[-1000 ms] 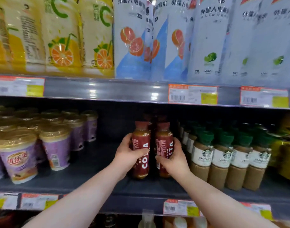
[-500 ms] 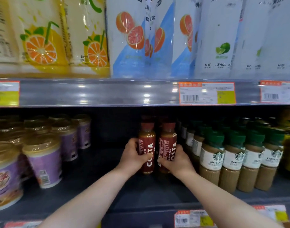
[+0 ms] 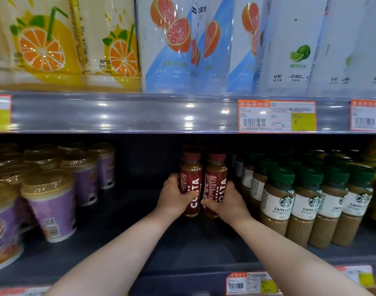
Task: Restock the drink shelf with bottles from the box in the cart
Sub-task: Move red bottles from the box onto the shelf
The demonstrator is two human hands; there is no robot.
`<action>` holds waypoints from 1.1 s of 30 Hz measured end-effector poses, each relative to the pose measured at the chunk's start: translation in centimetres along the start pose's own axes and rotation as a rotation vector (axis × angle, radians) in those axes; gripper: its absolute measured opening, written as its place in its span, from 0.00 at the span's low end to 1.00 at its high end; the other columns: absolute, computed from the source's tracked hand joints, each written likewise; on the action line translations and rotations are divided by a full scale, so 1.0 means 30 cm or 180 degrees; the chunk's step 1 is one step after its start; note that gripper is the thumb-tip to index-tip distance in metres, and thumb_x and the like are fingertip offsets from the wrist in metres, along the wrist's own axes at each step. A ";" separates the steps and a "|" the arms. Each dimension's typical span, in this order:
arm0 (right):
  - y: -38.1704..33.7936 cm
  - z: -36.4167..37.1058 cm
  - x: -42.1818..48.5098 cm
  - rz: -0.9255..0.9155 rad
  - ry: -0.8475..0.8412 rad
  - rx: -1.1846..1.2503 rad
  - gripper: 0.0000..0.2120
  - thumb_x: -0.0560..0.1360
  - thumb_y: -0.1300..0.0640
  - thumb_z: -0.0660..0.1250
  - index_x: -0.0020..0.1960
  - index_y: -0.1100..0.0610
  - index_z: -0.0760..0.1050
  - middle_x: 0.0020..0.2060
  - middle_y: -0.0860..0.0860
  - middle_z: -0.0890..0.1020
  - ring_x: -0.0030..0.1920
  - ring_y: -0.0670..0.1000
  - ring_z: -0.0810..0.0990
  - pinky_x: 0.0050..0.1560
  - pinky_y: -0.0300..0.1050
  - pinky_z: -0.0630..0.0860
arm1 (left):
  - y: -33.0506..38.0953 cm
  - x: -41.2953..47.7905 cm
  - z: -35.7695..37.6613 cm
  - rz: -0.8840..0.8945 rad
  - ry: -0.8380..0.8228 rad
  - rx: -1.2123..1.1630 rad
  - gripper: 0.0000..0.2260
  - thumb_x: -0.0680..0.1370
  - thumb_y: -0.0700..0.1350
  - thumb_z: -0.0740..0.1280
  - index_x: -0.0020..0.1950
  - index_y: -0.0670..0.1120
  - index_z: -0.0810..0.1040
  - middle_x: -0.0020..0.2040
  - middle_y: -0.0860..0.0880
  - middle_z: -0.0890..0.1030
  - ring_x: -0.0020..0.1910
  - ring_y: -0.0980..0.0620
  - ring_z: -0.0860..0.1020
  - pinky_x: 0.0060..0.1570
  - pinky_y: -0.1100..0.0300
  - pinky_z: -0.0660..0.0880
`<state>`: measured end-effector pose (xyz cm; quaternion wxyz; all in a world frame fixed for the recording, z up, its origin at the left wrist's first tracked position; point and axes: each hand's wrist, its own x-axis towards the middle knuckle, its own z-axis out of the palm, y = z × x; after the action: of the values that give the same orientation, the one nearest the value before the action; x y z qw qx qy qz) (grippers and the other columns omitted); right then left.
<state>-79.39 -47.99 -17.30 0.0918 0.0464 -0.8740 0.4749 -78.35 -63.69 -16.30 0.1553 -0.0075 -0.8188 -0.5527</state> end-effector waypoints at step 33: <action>-0.159 0.096 -0.376 -0.2047 -0.0202 -0.2430 0.28 0.76 0.39 0.57 0.72 0.48 0.60 0.70 0.48 0.65 0.71 0.55 0.60 0.69 0.57 0.58 | -0.023 -0.469 -0.274 0.0360 0.0300 0.3608 0.38 0.73 0.66 0.61 0.76 0.50 0.52 0.75 0.46 0.57 0.74 0.42 0.52 0.70 0.43 0.54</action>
<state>-67.87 -53.08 -17.23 0.2174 0.2911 -0.9292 0.0671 -63.05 -69.16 -17.83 0.2008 0.0578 -0.9778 -0.0177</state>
